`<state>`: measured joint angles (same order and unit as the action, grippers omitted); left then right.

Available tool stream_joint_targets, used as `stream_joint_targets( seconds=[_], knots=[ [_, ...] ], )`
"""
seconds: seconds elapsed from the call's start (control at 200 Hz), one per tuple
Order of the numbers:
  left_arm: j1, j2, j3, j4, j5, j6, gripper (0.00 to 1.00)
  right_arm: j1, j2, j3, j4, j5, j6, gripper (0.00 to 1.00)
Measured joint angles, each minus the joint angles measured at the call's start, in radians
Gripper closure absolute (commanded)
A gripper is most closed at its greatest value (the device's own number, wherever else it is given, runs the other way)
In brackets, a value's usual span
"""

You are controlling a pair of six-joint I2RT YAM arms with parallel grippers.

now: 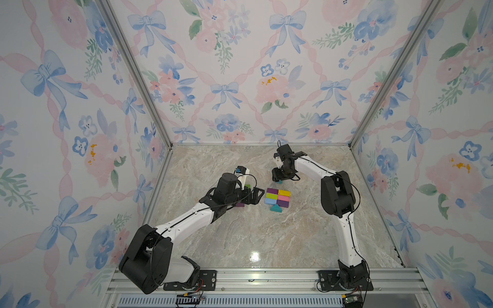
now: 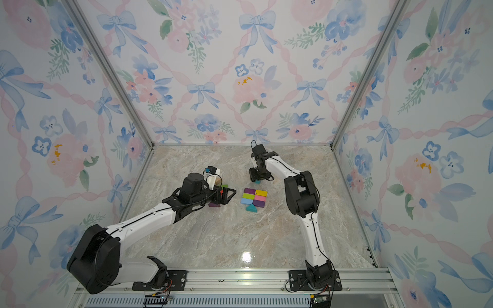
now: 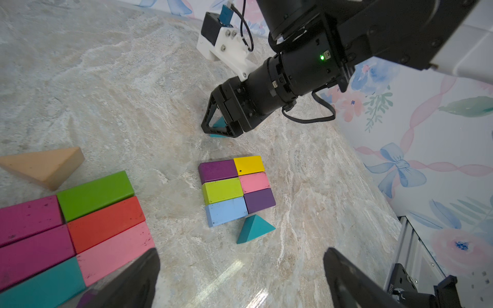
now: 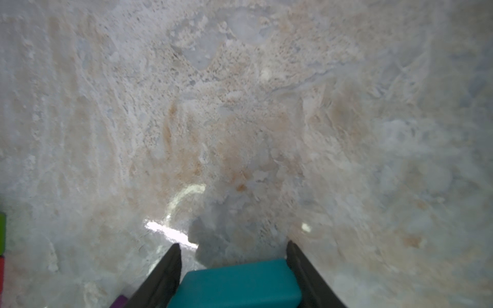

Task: Assemble a piece of candy with building blocks
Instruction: Assemble the building block at the center of the board.

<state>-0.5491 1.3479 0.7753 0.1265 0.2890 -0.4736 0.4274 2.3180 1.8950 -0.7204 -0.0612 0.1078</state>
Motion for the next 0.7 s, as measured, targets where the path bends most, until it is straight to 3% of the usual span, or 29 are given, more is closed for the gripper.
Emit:
stream_joint_targets(
  seconds=[0.225,0.39,0.7],
  knots=[
    [0.0,0.0,-0.003,0.0,0.0,0.011,0.02,0.027,-0.043,-0.076,0.026,0.031,0.035,0.55],
    [0.0,-0.005,-0.02,0.0,0.0,0.016,0.02,0.028,-0.06,-0.111,0.06,0.035,0.063,0.41],
    [0.0,-0.028,-0.027,0.0,0.0,0.014,0.02,0.032,-0.089,-0.166,0.097,0.031,0.091,0.32]
  ],
)
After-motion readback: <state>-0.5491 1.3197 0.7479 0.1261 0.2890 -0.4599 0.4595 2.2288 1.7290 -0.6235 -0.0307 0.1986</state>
